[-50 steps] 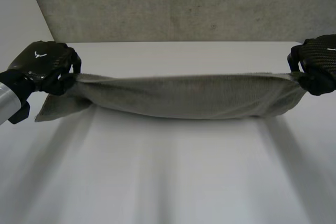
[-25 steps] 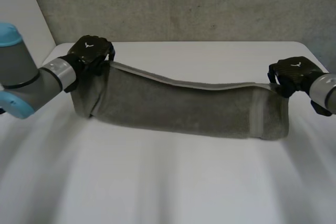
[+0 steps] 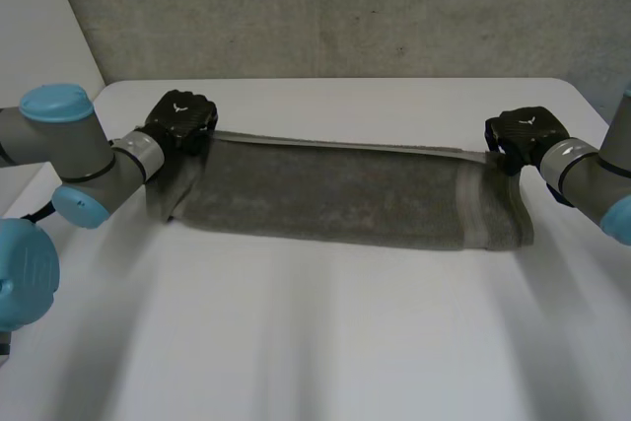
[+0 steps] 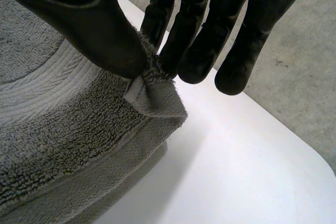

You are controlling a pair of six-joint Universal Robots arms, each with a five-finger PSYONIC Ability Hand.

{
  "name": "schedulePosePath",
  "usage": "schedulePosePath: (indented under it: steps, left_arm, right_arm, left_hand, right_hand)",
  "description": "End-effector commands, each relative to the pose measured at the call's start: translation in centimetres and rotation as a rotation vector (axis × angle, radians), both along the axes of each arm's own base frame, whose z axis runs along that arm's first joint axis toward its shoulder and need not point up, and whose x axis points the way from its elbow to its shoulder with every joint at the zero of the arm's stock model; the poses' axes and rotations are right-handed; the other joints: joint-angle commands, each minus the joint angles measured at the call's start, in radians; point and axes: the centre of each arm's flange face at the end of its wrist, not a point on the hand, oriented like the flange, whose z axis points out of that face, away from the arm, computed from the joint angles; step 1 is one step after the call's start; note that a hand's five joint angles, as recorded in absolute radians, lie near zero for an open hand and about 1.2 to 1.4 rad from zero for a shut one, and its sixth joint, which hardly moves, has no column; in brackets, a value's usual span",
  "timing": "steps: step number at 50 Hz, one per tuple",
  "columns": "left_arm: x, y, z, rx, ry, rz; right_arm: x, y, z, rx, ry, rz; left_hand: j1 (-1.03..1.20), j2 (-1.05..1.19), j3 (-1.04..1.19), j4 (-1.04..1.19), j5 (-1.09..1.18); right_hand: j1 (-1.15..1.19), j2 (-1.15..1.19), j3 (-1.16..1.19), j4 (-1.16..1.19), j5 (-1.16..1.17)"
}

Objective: Fold the towel.

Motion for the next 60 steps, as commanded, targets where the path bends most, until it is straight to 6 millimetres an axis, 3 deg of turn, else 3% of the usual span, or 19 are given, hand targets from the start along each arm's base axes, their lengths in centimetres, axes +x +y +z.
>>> schedulePosePath:
  steps: [1,3,5,6,7,8,9,10,11,14,19,21,25,32,34,38,45,51,60]
  left_arm:
    - [-0.1,-0.7,-0.4,-0.042,-0.01,-0.001]
    - [-0.1,-0.8,-0.4,-0.05,-0.009,0.001]
    - [-0.2,-0.9,-0.4,-0.06,-0.007,0.0]
    - [-0.2,-0.9,-0.4,-0.06,-0.007,0.0]
    - [-0.3,-0.9,-0.3,-0.066,-0.006,-0.003]
    - [-0.3,-0.9,-0.3,-0.066,-0.006,-0.003]
    - [-0.4,-0.9,-0.3,-0.071,-0.005,-0.003]
    - [-0.7,-0.8,-0.2,-0.075,-0.004,-0.009]
    - [-0.7,-0.7,-0.2,-0.075,-0.004,-0.009]
    - [-0.7,-0.8,0.3,-0.087,-0.002,-0.009]
    - [-0.5,-1.0,2.5,-0.131,0.004,0.041]
    - [-0.4,-1.0,3.4,-0.142,0.007,0.059]
    - [-0.2,-0.7,5.1,-0.151,0.016,0.088]
    - [1.3,3.3,7.1,-0.029,0.001,0.104]
    - [1.6,4.4,6.6,0.006,-0.01,0.102]
    - [2.1,6.8,4.9,0.089,-0.035,0.1]
    - [2.6,7.6,2.5,0.126,-0.05,0.114]
    - [3.8,6.9,0.5,0.144,-0.052,0.148]
    - [4.0,6.4,-1.2,0.15,-0.057,0.177]
  right_arm:
    - [0.0,-0.5,-0.6,-0.022,0.002,-0.015]
    - [0.0,-0.7,-0.8,-0.032,0.005,-0.028]
    - [0.3,-0.7,-0.9,-0.046,0.01,-0.043]
    - [0.3,-0.7,-0.9,-0.046,0.01,-0.043]
    - [0.3,-0.7,-1.0,-0.048,0.011,-0.05]
    - [0.4,-0.7,-1.2,-0.046,0.012,-0.055]
    - [0.3,-0.7,-1.2,-0.047,0.012,-0.062]
    - [0.3,-0.7,-1.2,-0.047,0.012,-0.062]
    - [0.3,-0.8,-1.1,-0.052,0.011,-0.07]
    - [0.2,-1.1,-0.6,-0.064,-0.012,-0.099]
    - [0.4,-1.2,1.9,-0.118,-0.092,-0.112]
    - [0.4,-1.0,4.3,-0.18,-0.143,-0.116]
    - [0.3,0.0,5.9,-0.21,-0.153,-0.107]
    - [-0.1,3.3,7.6,-0.195,-0.147,-0.102]
    - [-0.4,5.1,6.9,-0.145,-0.127,-0.104]
    - [-0.8,6.8,5.2,-0.078,-0.087,-0.108]
    - [-1.1,9.7,1.1,0.039,-0.007,-0.066]
    - [-0.9,10.2,-0.3,0.057,-0.012,-0.028]
    - [-1.1,9.2,-3.2,0.084,-0.01,-0.014]
  left_hand:
    - [-0.045,-0.07,-0.088,-0.096,-0.075]
    - [-0.139,-0.164,-0.182,-0.19,-0.169]
    - [-0.525,-0.549,-0.568,-0.576,-0.554]
    - [-0.527,-0.552,-0.57,-0.578,-0.557]
    - [-0.719,-0.743,-0.762,-0.77,-0.748]
    - [-0.721,-0.745,-0.764,-0.772,-0.75]
    - [-0.86,-0.885,-0.903,-0.911,-0.89]
    - [-1.065,-1.09,-1.108,-1.116,-1.095]
    - [-1.067,-1.092,-1.11,-1.118,-1.097]
    - [-1.123,-1.148,-1.166,-1.174,-1.153]
    - [-1.12,-1.145,-1.163,-1.171,-1.15]
    - [-1.117,-1.142,-1.16,-1.168,-1.147]
    - [-1.099,-1.124,-1.143,-1.15,-1.129]
    - [-1.058,-1.083,-1.101,-1.109,-1.088]
    - [-1.058,-1.083,-1.101,-1.109,-1.088]
    - [-1.061,-1.086,-1.104,-1.112,-1.091]
    - [-1.061,-1.086,-1.104,-1.112,-1.091]
    - [-1.058,-1.083,-1.101,-1.109,-1.088]
    - [-1.061,-1.086,-1.104,-1.112,-1.091]
  right_hand:
    - [0.081,0.095,0.081,0.058,0.067]
    - [0.081,0.095,0.081,0.058,0.067]
    - [0.081,0.095,0.081,0.058,0.067]
    - [0.081,0.095,0.081,0.058,0.067]
    - [0.081,0.095,0.081,0.058,0.067]
    - [-0.116,-0.101,-0.115,-0.139,-0.13]
    - [-0.653,-0.638,-0.652,-0.675,-0.667]
    - [-0.658,-0.644,-0.657,-0.681,-0.672]
    - [-0.891,-0.876,-0.89,-0.913,-0.905]
    - [-1.141,-1.127,-1.14,-1.164,-1.155]
    - [-1.141,-1.127,-1.14,-1.164,-1.155]
    - [-1.141,-1.127,-1.14,-1.164,-1.155]
    - [-1.141,-1.127,-1.14,-1.164,-1.155]
    - [-1.141,-1.127,-1.14,-1.164,-1.155]
    - [-1.141,-1.127,-1.14,-1.164,-1.155]
    - [-1.141,-1.127,-1.14,-1.164,-1.155]
    - [-1.141,-1.127,-1.14,-1.164,-1.155]
    - [-1.008,-0.993,-1.007,-1.03,-1.022]
    - [-0.888,-0.873,-0.887,-0.91,-0.901]
